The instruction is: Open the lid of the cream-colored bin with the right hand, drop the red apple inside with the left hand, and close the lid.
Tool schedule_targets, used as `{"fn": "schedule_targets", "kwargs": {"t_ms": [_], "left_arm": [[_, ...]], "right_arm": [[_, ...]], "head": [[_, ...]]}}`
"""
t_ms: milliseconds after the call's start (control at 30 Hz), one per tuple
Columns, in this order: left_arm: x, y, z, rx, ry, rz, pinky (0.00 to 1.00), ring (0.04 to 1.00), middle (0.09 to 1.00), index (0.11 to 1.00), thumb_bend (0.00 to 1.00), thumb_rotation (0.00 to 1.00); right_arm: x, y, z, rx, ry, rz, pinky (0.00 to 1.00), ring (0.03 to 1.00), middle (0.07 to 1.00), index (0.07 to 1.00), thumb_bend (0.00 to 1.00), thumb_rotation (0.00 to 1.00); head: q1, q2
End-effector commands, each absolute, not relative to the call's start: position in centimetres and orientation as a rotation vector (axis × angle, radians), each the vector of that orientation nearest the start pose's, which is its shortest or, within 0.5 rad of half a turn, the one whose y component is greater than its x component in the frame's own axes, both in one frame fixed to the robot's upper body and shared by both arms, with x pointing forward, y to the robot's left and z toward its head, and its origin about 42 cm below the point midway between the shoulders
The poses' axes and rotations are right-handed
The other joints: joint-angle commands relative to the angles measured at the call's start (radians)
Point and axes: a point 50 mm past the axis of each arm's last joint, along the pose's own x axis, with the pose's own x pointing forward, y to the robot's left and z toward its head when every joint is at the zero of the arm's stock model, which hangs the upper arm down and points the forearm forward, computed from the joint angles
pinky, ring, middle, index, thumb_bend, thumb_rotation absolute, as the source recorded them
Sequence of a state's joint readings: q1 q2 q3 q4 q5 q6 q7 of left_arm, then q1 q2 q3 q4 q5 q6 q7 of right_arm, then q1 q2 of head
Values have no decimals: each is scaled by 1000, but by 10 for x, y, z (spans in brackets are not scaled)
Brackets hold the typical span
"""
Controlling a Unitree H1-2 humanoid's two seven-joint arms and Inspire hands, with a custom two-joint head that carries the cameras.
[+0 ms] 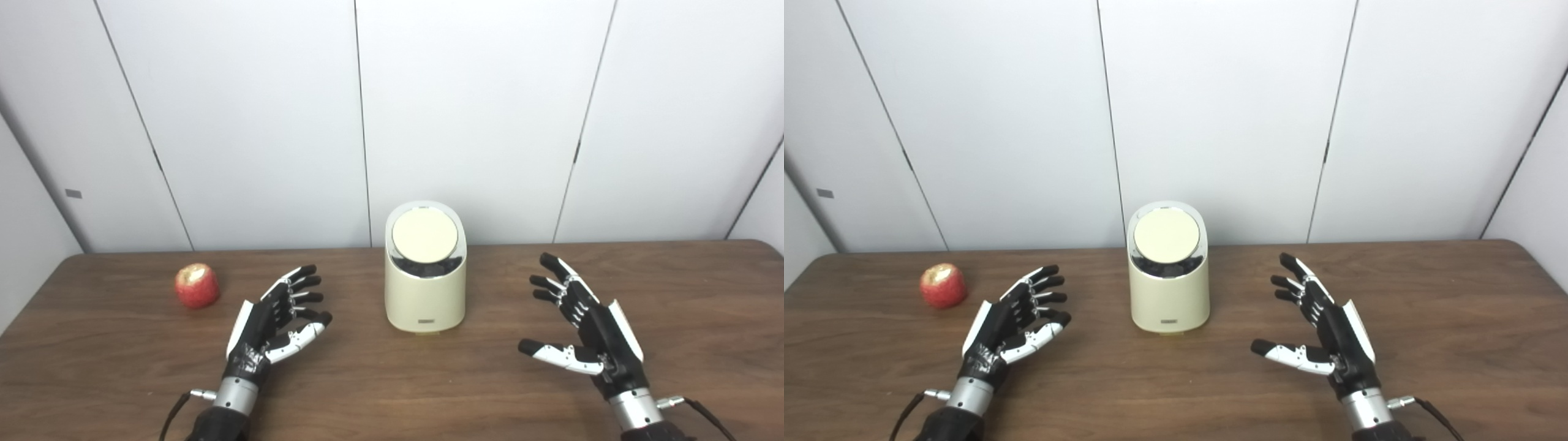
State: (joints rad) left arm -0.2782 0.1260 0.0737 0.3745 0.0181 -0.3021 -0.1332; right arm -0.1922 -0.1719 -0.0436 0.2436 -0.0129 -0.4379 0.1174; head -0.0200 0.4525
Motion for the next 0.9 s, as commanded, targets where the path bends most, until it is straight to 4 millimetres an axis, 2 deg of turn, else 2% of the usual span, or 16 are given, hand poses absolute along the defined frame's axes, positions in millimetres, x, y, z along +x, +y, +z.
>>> {"fn": "schedule_targets", "kwargs": {"t_ms": [0, 267, 533, 700, 867], "left_arm": [[328, 248, 48, 112, 9, -89, 606, 724, 813, 860, 523, 59], [328, 249, 48, 122, 50, -84, 595, 709, 805, 864, 531, 47], [329, 250, 46, 124, 61, -87, 626, 709, 800, 856, 535, 13], [328, 249, 46, 123, 50, -89, 602, 712, 801, 853, 539, 36], [327, 247, 49, 136, 23, -89, 614, 728, 804, 848, 527, 43]], "right_arm": [[307, -269, 68, -175, -191, 98, 787, 837, 936, 909, 685, 257], [306, -269, 69, -173, -192, 99, 792, 841, 936, 910, 694, 264], [305, -268, 69, -167, -192, 101, 789, 841, 935, 907, 696, 263], [306, -268, 69, -188, -206, 100, 782, 832, 931, 908, 685, 275], [314, -267, 91, -229, -239, 106, 798, 838, 932, 932, 675, 330]], "head": [[-1, 1], [1, 4], [1, 5], [1, -6], [4, -9]]}}
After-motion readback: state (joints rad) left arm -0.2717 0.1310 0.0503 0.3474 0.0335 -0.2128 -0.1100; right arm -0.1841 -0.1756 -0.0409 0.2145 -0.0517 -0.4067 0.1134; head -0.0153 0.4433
